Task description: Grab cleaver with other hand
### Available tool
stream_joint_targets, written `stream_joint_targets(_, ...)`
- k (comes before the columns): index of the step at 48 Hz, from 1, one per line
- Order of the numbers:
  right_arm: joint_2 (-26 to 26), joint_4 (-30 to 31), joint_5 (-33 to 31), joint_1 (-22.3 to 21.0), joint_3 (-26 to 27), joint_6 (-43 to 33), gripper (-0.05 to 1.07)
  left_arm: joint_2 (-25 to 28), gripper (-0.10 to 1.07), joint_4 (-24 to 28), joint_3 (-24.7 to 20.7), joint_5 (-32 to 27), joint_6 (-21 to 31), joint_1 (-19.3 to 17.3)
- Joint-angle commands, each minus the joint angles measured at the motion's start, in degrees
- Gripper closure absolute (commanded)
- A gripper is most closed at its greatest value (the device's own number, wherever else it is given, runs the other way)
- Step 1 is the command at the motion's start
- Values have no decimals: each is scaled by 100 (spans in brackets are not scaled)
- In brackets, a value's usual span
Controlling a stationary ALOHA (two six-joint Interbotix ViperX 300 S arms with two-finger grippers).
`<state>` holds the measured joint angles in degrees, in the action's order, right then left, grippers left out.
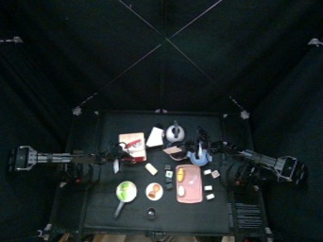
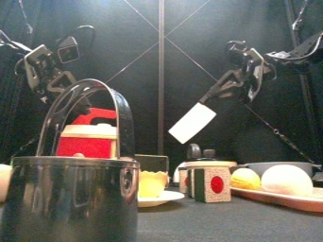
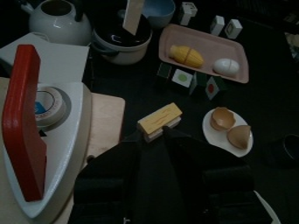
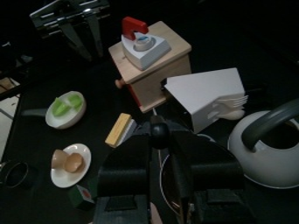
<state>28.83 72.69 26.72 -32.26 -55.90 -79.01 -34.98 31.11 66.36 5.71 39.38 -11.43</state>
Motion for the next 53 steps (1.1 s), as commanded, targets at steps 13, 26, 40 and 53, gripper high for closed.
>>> stream_joint_targets(13, 721, -483, 18, 940, -70, 62, 63, 624, 27, 149, -396, 1828, -211, 185)
stream_joint_targets(26, 940, -492, 18, 1187, -545, 79, 63, 2848, 15, -589, -1811, 2584, -923, 510)
stream_joint_targets(40, 949, -492, 18, 1424, -589, 79, 63, 3858, 14, -1107, -2628, 2584, -1301, 615)
stream_joint_targets(53, 949, -439, 9, 1397, -624, 79, 63, 3806, 14, -1283, -2610, 2619, -1310, 782)
